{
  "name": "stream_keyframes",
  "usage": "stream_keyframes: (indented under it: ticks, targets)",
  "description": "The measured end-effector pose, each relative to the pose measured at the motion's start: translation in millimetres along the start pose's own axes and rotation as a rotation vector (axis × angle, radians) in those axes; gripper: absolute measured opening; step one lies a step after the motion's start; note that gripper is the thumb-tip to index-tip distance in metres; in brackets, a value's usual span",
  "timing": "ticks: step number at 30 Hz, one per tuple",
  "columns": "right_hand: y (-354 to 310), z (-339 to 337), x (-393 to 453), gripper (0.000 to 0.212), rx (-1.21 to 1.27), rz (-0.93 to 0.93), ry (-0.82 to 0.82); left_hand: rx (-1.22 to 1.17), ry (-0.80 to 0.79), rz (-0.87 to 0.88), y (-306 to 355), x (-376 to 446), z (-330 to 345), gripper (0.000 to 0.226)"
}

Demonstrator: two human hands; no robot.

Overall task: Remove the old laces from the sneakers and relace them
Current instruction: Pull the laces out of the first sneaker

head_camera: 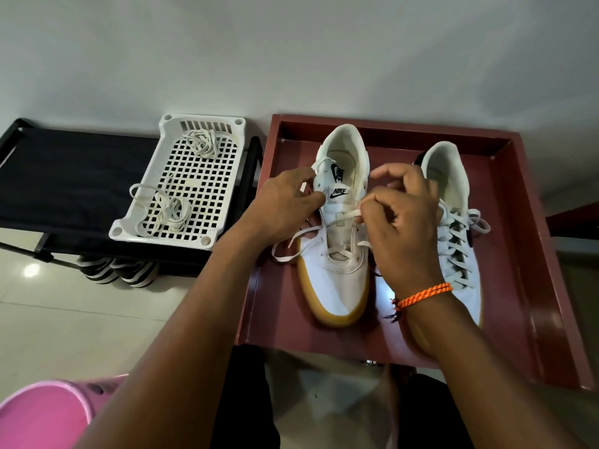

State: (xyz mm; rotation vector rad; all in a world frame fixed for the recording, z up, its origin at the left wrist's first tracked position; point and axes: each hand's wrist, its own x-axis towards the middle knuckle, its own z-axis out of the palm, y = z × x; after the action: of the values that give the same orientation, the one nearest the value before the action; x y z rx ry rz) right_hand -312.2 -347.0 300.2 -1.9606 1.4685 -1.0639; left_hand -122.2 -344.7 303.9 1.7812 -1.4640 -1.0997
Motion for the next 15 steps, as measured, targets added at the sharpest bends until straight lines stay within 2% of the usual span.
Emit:
stream_keyframes:
  ticks: [4,7,12,15]
  targets:
    - [-3,3,-9,0.022,-0.274,-0.161,-0.189,0.008,0.011,0.003,0,0,0,0.015]
    - [2,12,-16,0.02,-0.366,-0.193,-0.294,0.002,0.007,-0.009,-1,1,0,0.011]
    - [4,11,-6,0.023,-0.144,-0.05,-0.19,-0.055,-0.034,-0.04,0,1,0,0.022]
    - [6,9,0,0.027,0.032,0.021,-0.143,-0.094,-0.049,-0.064,-1,2,0,0.014]
